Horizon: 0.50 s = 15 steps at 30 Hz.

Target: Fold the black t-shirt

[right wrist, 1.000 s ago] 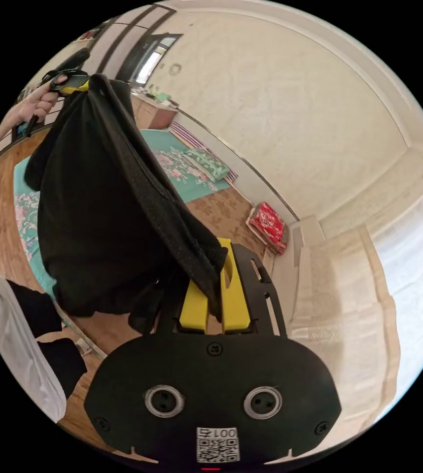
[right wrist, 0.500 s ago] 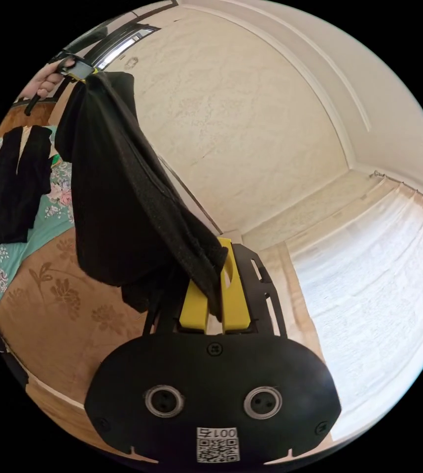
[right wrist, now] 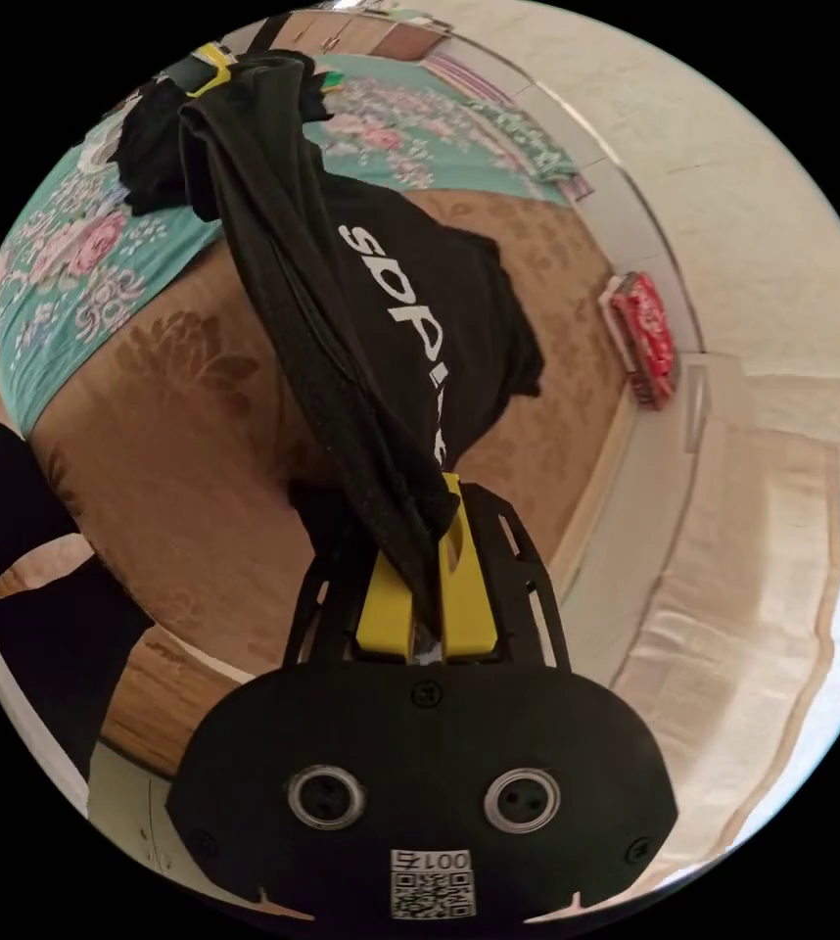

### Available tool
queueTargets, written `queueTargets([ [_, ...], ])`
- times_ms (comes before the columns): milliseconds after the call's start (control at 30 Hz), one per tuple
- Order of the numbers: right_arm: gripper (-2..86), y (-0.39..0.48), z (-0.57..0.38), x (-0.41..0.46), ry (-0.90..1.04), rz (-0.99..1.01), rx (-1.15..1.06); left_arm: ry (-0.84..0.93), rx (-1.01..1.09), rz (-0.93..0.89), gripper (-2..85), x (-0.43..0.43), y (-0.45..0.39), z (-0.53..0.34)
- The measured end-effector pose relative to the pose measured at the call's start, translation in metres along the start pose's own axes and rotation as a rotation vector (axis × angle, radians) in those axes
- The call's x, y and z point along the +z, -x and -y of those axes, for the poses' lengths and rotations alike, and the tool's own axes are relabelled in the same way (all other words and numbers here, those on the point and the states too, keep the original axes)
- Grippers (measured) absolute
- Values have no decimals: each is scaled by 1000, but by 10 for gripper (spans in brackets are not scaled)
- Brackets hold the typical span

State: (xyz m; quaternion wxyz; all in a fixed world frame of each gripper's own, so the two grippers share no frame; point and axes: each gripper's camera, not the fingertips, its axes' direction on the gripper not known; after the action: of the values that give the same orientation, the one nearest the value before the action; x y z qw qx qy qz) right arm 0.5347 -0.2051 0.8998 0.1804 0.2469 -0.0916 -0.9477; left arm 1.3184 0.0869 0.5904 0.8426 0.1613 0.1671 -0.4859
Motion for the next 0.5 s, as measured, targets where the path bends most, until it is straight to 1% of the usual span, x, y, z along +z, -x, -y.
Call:
queueTargets([
  [67, 37, 19, -4, 38, 50, 129, -42, 62, -95, 6, -5, 41, 9, -7],
  [133, 48, 28, -9, 58, 78, 214, -57, 124, -207, -2, -4, 86, 17, -16],
  [200, 64, 29, -15, 76, 125, 291, -37, 163, -262, -11, -5, 114, 19, -19],
  [300, 82, 11, -31, 95, 162, 329, 129, 187, -333, -10, -7, 148, 21, -18],
  [367, 93, -8, -46, 105, 162, 409, 274, 162, -368, -25, -7, 162, 23, -13],
  [400, 96, -13, -50, 106, 155, 426, 303, 149, -391, -30, -3, 169, 24, -9],
  [467, 108, -24, -65, 111, 154, 444, 396, 138, -388, 22, 12, 179, 20, -1],
  [500, 110, -26, -69, 111, 157, 435, 412, 158, -326, 78, 30, 187, 12, 6],
])
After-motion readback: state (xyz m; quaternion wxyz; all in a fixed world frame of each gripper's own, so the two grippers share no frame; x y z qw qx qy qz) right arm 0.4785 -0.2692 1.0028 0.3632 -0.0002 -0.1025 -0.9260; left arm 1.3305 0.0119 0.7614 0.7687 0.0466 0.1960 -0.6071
